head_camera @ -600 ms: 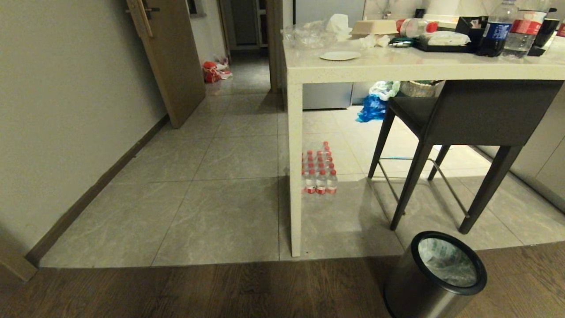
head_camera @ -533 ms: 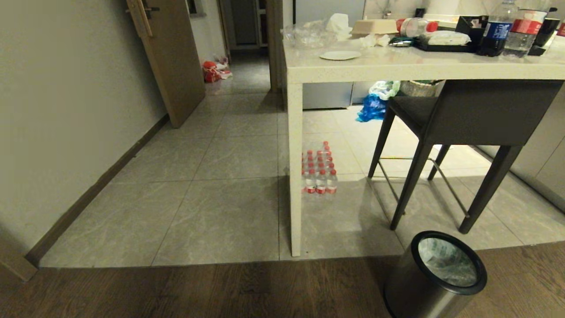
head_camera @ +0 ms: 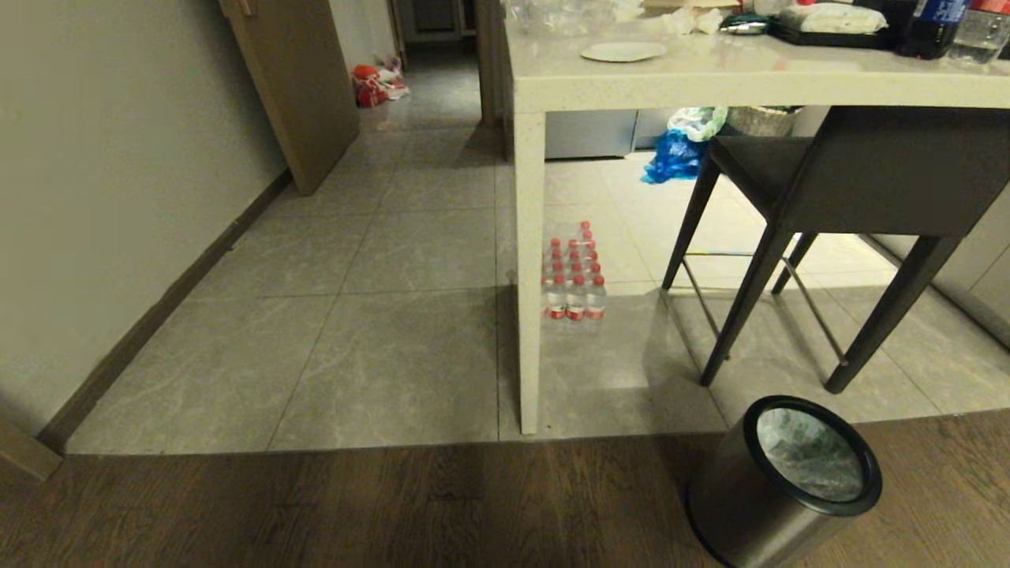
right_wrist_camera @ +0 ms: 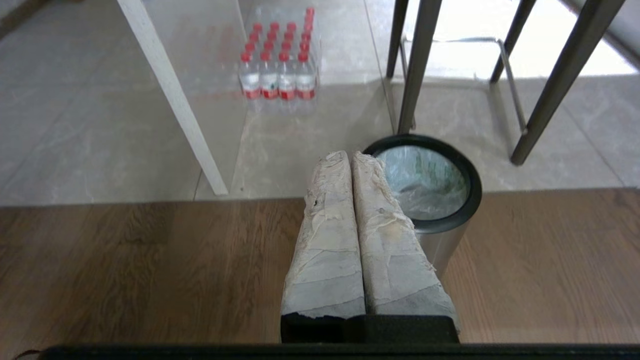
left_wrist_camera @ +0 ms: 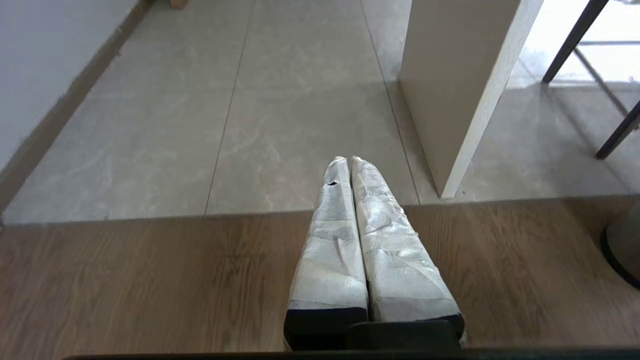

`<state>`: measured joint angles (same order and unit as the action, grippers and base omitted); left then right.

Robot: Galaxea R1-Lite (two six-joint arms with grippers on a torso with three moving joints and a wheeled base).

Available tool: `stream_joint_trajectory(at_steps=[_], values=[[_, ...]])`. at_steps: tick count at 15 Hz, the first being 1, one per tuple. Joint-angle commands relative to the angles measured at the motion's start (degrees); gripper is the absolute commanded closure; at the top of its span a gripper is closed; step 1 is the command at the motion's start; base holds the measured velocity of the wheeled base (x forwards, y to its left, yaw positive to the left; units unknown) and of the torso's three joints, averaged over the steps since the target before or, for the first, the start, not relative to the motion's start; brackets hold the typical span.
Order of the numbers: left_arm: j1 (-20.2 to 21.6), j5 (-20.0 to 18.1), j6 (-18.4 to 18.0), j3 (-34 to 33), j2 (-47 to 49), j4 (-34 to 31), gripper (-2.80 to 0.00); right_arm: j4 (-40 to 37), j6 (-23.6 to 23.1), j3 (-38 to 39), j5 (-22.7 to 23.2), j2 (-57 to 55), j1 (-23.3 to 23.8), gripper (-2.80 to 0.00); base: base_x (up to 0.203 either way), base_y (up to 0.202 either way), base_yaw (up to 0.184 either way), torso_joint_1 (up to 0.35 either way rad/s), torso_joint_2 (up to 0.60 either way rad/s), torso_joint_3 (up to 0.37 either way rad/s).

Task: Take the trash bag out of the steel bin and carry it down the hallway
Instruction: Place the outer trash can on the ground

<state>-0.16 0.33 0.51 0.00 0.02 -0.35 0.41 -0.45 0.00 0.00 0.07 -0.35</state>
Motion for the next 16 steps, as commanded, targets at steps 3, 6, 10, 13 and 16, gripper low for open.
stream_joint_trajectory(at_steps=[3, 6, 10, 13, 16], values=[[0.0, -0.1, -0.4, -0.1, -0.1, 0.0, 0.00, 0.0, 0.0, 0.2, 0.0, 0.0, 0.0, 0.00, 0.000, 0.000, 0.000, 0.002, 0.00, -0.196], [0.0, 0.0, 0.0, -0.1, 0.0, 0.0, 0.00, -0.1, -0.2, 0.2, 0.1, 0.0, 0.0, 0.00, 0.000, 0.000, 0.000, 0.002, 0.00, -0.201], [0.0, 0.0, -0.2, -0.1, -0.1, 0.0, 0.00, 0.1, 0.1, 0.2, 0.0, 0.0, 0.0, 0.00, 0.000, 0.000, 0.000, 0.003, 0.00, -0.202], [0.0, 0.0, -0.1, -0.1, -0.1, 0.0, 0.00, 0.0, 0.0, 0.2, -0.1, 0.0, 0.0, 0.00, 0.000, 0.000, 0.000, 0.002, 0.00, -0.198], [0.0, 0.0, -0.1, -0.1, -0.1, 0.0, 0.00, 0.1, -0.3, 0.2, -0.1, 0.0, 0.0, 0.00, 0.000, 0.000, 0.000, 0.004, 0.00, -0.196]])
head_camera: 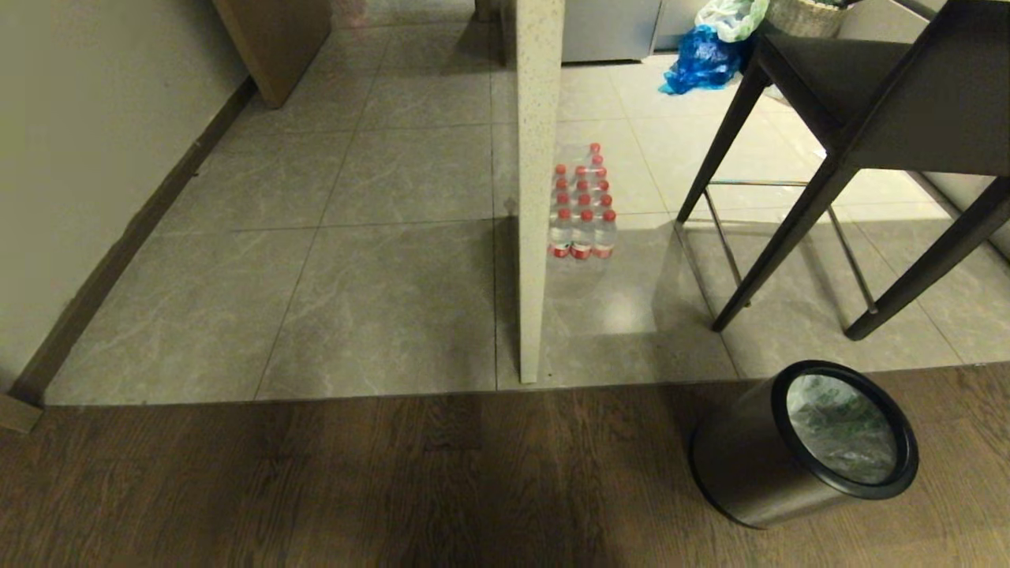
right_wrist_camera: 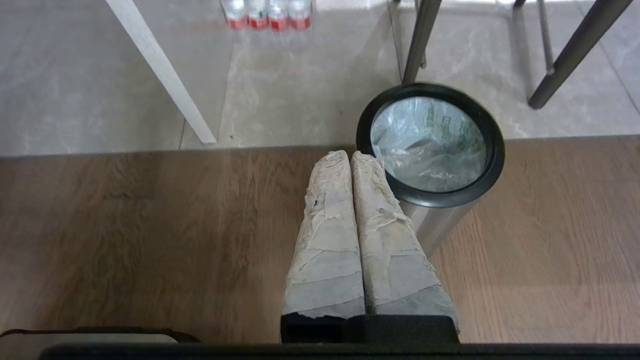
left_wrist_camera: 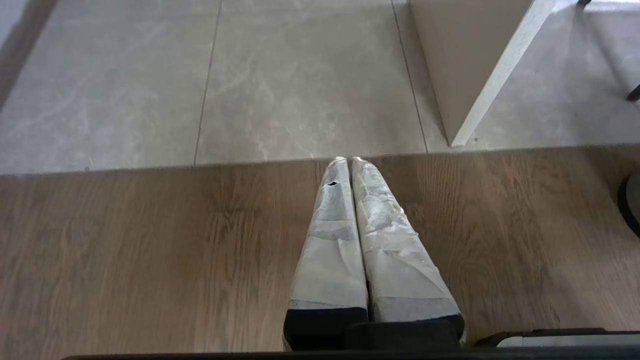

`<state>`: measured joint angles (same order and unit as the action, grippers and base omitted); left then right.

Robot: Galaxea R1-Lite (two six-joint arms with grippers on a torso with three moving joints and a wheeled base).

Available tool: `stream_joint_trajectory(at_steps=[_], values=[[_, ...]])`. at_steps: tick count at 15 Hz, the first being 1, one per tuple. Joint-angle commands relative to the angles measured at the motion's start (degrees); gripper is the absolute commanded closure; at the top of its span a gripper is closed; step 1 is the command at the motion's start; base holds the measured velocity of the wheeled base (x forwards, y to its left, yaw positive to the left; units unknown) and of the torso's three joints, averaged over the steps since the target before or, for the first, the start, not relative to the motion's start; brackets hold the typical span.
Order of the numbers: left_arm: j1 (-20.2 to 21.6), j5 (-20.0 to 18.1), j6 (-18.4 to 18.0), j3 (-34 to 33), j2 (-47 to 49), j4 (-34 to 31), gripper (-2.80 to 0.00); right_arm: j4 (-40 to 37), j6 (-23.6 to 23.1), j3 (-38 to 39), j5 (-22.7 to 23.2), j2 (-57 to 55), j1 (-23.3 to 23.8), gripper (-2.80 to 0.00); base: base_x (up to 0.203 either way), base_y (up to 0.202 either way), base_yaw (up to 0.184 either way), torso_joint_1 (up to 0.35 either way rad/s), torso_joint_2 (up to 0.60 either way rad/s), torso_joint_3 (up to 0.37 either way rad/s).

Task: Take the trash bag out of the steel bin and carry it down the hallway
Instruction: Place the outer trash can on the ground

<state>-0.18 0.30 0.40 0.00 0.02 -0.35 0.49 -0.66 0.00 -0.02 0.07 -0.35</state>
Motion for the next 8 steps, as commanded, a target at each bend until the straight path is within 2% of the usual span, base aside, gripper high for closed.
stream_joint_trajectory(at_steps=[1, 8], values=[[0.0, 0.0, 0.0, 0.0, -0.1, 0.0, 0.00, 0.0, -0.1, 0.2, 0.0, 0.0, 0.0, 0.00, 0.000, 0.000, 0.000, -0.002, 0.00, -0.200], [0.0, 0.0, 0.0, -0.1, -0.1, 0.0, 0.00, -0.2, -0.4, 0.2, 0.2, 0.0, 0.0, 0.00, 0.000, 0.000, 0.000, 0.003, 0.00, -0.195]])
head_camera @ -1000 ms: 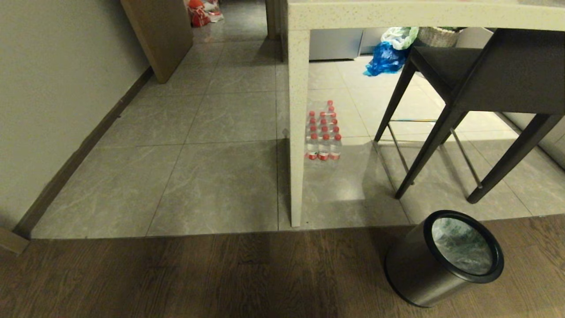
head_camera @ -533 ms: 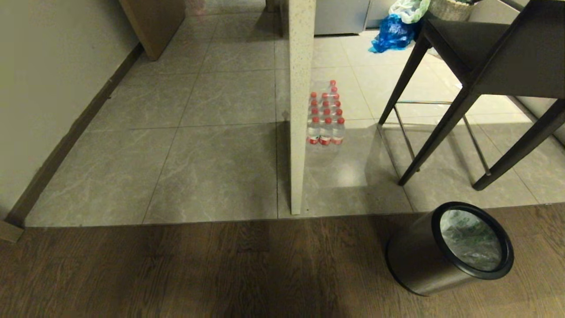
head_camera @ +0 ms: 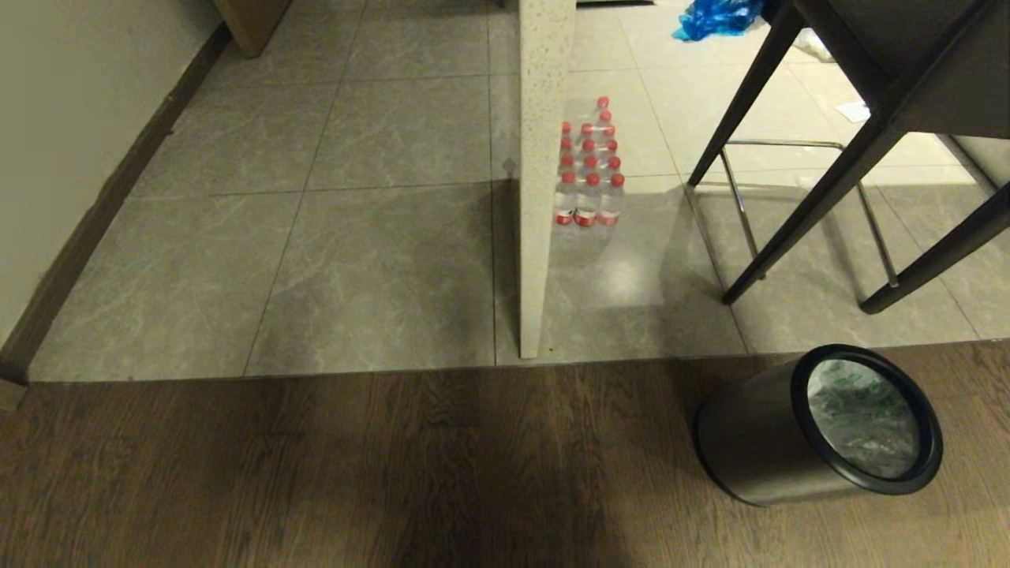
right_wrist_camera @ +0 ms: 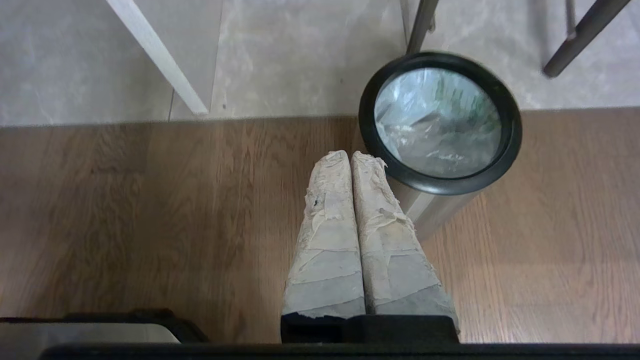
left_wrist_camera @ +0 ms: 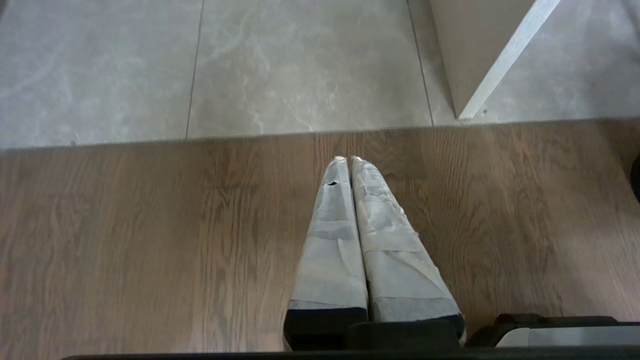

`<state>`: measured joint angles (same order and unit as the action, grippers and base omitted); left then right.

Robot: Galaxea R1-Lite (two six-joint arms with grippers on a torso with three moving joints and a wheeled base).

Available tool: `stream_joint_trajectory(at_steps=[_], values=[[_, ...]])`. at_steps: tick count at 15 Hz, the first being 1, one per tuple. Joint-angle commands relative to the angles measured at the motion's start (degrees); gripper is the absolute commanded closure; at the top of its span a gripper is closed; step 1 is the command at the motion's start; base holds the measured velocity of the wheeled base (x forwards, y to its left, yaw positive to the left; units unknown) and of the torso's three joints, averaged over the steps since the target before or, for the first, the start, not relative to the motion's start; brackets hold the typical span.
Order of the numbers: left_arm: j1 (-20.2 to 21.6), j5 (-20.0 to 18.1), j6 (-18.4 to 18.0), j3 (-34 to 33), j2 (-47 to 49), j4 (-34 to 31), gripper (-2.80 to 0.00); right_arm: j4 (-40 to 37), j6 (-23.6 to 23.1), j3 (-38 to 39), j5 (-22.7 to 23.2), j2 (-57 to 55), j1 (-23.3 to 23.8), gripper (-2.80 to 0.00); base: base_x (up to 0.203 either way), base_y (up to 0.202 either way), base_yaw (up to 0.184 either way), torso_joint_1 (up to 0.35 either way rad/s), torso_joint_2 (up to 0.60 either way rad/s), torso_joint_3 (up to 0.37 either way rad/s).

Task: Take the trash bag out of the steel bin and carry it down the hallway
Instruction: Place the outer trash can on the ground

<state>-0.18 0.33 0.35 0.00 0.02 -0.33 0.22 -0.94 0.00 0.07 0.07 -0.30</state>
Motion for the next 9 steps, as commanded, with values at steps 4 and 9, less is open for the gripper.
stream_joint_trajectory(at_steps=[4, 9], values=[[0.0, 0.0, 0.0, 0.0, -0.1, 0.0, 0.00, 0.2, 0.0, 0.2, 0.1, 0.0, 0.0, 0.00, 0.000, 0.000, 0.000, -0.002, 0.00, -0.202], [0.0, 0.0, 0.0, -0.1, -0.1, 0.0, 0.00, 0.3, 0.5, 0.2, -0.2, -0.1, 0.0, 0.00, 0.000, 0.000, 0.000, 0.002, 0.00, -0.199]])
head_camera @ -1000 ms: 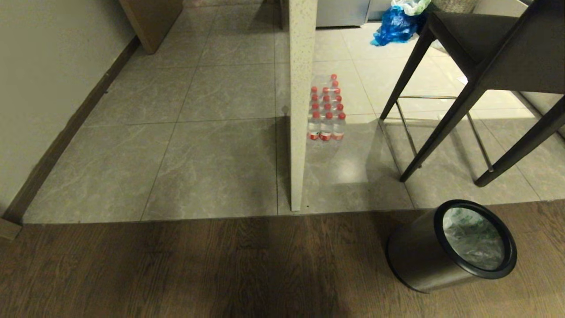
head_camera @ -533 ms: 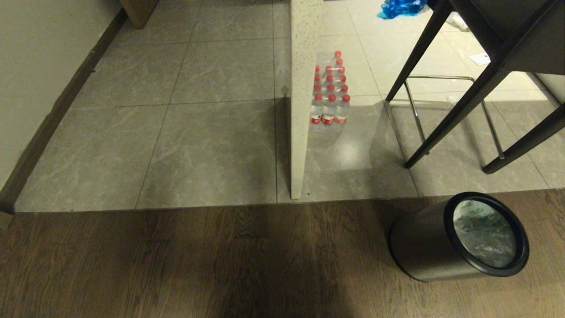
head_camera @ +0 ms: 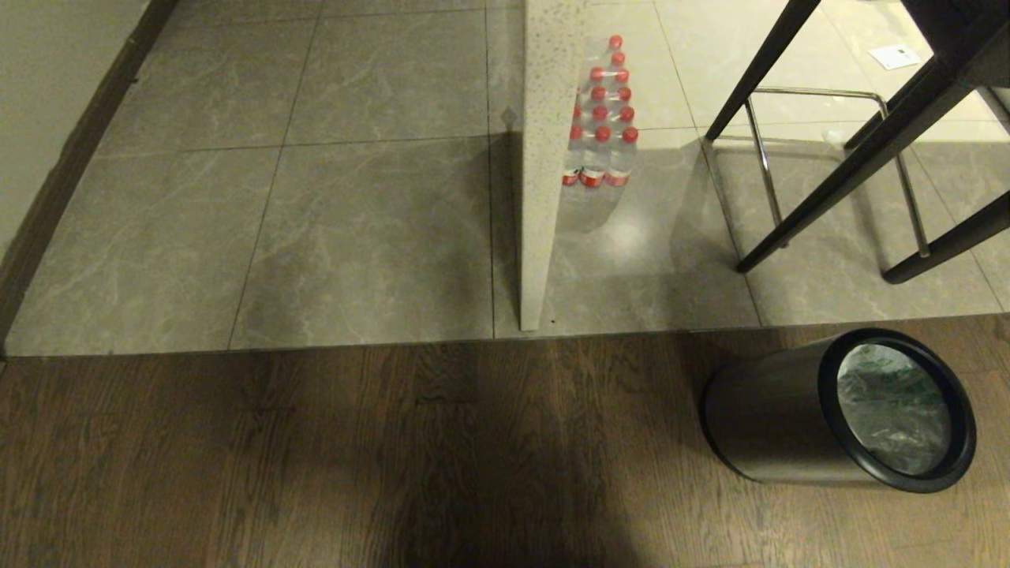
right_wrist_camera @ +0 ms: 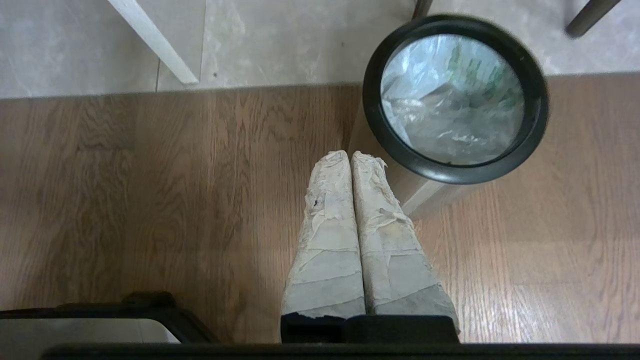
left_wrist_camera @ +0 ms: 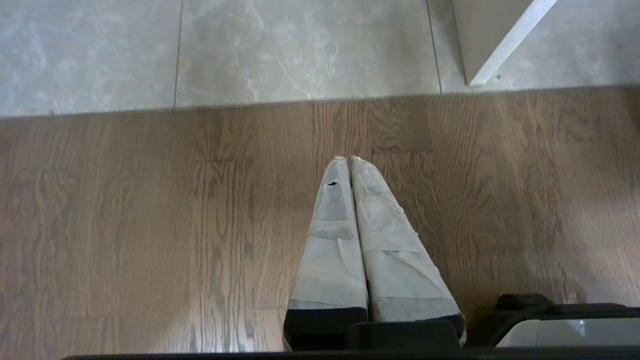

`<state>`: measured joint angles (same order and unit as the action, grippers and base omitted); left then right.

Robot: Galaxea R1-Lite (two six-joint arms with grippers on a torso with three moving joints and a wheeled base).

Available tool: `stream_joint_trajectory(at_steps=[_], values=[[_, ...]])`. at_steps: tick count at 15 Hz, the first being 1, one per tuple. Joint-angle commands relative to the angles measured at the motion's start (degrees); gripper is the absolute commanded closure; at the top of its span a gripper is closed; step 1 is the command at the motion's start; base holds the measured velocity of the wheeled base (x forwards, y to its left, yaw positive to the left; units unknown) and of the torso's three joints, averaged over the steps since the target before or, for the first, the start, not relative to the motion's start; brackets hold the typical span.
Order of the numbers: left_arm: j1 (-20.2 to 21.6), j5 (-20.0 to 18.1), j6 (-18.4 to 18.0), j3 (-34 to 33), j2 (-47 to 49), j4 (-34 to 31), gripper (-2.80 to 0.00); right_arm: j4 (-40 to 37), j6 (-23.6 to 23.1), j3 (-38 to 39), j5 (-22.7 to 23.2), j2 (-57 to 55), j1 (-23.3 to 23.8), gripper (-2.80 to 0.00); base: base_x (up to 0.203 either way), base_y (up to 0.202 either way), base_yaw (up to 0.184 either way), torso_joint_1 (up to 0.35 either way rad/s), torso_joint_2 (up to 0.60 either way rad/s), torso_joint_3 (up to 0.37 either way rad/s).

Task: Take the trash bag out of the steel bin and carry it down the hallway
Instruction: Place the outer trash can on the ground

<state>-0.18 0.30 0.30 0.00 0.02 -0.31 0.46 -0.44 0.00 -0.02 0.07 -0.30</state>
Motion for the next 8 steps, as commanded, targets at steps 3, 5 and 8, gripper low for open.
stream_joint_trajectory(at_steps=[3, 5, 8], values=[[0.0, 0.0, 0.0, -0.1, -0.1, 0.0, 0.00, -0.3, 0.2, -1.2, -0.1, -0.1, 0.0, 0.00, 0.000, 0.000, 0.000, 0.005, 0.00, -0.105], [0.0, 0.0, 0.0, -0.1, -0.1, 0.0, 0.00, -4.0, 0.9, -9.0, -0.1, -1.4, 0.0, 0.00, 0.000, 0.000, 0.000, 0.000, 0.00, 0.000], [0.0, 0.0, 0.0, -0.1, -0.1, 0.0, 0.00, -14.7, 4.9, -31.5, -3.9, -15.5, 0.2, 0.00, 0.000, 0.000, 0.000, 0.000, 0.00, 0.000]])
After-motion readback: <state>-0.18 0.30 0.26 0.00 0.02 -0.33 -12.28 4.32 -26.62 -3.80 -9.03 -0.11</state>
